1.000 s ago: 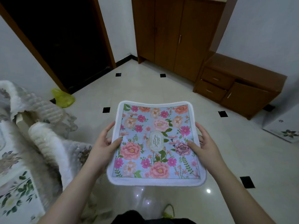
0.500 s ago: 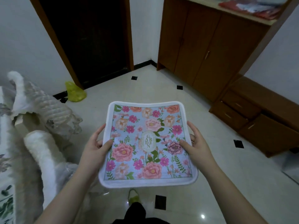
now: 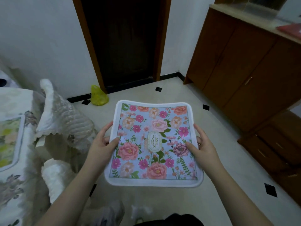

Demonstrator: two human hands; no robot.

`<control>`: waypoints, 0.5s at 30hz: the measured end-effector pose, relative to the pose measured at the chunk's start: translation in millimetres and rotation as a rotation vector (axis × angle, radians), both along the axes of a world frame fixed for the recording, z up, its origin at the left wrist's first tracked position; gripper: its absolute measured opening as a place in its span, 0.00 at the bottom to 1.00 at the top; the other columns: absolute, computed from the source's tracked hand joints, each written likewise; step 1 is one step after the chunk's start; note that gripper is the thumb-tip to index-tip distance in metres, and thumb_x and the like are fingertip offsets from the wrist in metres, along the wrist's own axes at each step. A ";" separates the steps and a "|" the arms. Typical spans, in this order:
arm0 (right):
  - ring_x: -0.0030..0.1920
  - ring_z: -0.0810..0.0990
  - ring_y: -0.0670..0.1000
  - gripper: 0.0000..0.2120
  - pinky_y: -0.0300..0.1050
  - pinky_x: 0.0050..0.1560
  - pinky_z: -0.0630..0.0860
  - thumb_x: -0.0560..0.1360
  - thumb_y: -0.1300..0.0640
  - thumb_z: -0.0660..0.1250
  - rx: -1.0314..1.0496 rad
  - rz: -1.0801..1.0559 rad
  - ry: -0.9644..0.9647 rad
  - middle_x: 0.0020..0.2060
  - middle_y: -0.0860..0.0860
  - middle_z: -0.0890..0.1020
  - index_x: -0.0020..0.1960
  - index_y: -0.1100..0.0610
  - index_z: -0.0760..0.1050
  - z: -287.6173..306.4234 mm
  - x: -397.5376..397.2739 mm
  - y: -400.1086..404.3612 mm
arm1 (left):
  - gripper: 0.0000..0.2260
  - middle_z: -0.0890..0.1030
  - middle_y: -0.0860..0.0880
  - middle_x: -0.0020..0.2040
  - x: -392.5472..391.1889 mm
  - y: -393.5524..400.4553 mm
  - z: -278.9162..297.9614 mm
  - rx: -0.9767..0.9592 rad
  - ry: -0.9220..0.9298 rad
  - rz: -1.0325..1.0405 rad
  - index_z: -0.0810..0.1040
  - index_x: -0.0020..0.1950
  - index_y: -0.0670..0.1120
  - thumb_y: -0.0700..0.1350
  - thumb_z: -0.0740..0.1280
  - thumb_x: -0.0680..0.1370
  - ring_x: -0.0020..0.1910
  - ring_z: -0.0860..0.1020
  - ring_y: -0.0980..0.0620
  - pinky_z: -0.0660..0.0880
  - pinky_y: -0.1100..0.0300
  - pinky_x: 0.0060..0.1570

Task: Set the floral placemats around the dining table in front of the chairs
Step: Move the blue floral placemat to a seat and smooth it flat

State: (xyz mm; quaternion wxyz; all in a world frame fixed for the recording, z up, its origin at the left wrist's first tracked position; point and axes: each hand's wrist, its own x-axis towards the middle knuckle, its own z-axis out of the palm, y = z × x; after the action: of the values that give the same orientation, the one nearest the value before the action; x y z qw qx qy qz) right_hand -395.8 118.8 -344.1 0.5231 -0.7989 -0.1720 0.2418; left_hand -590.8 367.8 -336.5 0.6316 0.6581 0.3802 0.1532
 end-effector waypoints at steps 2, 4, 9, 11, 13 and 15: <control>0.41 0.87 0.49 0.32 0.44 0.36 0.83 0.78 0.60 0.67 0.002 0.023 0.001 0.52 0.47 0.84 0.75 0.40 0.57 -1.1 20.0 17.3 | 0.27 0.87 0.48 0.44 11.3 11.7 -3.0 0.023 0.021 0.028 0.64 0.75 0.61 0.41 0.67 0.80 0.40 0.86 0.45 0.83 0.45 0.40; 0.42 0.87 0.50 0.32 0.51 0.40 0.84 0.78 0.60 0.67 0.006 0.043 0.015 0.52 0.47 0.85 0.75 0.40 0.57 -4.9 42.8 35.2 | 0.27 0.87 0.49 0.44 26.6 24.7 -7.3 0.035 0.049 0.049 0.63 0.75 0.62 0.42 0.67 0.80 0.40 0.86 0.45 0.82 0.42 0.44; 0.46 0.86 0.52 0.33 0.59 0.47 0.82 0.78 0.61 0.67 0.062 0.085 0.048 0.50 0.46 0.86 0.76 0.41 0.57 -17.1 110.6 82.7 | 0.28 0.87 0.51 0.43 79.9 58.9 -5.4 0.070 0.097 0.097 0.62 0.76 0.61 0.44 0.67 0.81 0.38 0.86 0.49 0.83 0.51 0.36; 0.46 0.86 0.51 0.33 0.59 0.48 0.82 0.78 0.60 0.68 0.069 0.111 0.057 0.49 0.45 0.86 0.76 0.42 0.57 -17.6 138.6 101.9 | 0.28 0.87 0.50 0.44 101.4 70.5 -1.6 0.077 0.098 0.127 0.61 0.77 0.61 0.44 0.67 0.80 0.39 0.86 0.49 0.84 0.50 0.38; 0.46 0.86 0.50 0.34 0.58 0.47 0.83 0.78 0.60 0.68 0.076 0.138 0.051 0.49 0.44 0.86 0.76 0.42 0.57 -15.8 165.2 120.3 | 0.28 0.87 0.51 0.44 122.3 80.3 2.7 0.090 0.102 0.161 0.61 0.76 0.62 0.44 0.67 0.80 0.40 0.86 0.49 0.84 0.50 0.38; 0.45 0.86 0.49 0.33 0.56 0.46 0.83 0.78 0.60 0.68 0.083 0.162 0.065 0.48 0.44 0.85 0.76 0.41 0.58 -11.4 188.8 138.9 | 0.28 0.87 0.52 0.43 139.8 89.7 5.4 0.112 0.111 0.198 0.61 0.76 0.62 0.45 0.67 0.81 0.39 0.86 0.50 0.83 0.52 0.36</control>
State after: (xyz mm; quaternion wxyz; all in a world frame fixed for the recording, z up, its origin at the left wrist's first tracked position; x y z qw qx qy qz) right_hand -207.0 257.7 -355.6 0.5396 -0.7519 -0.2289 0.3018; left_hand -451.0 457.5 -331.1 0.5537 0.6590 0.4685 0.1990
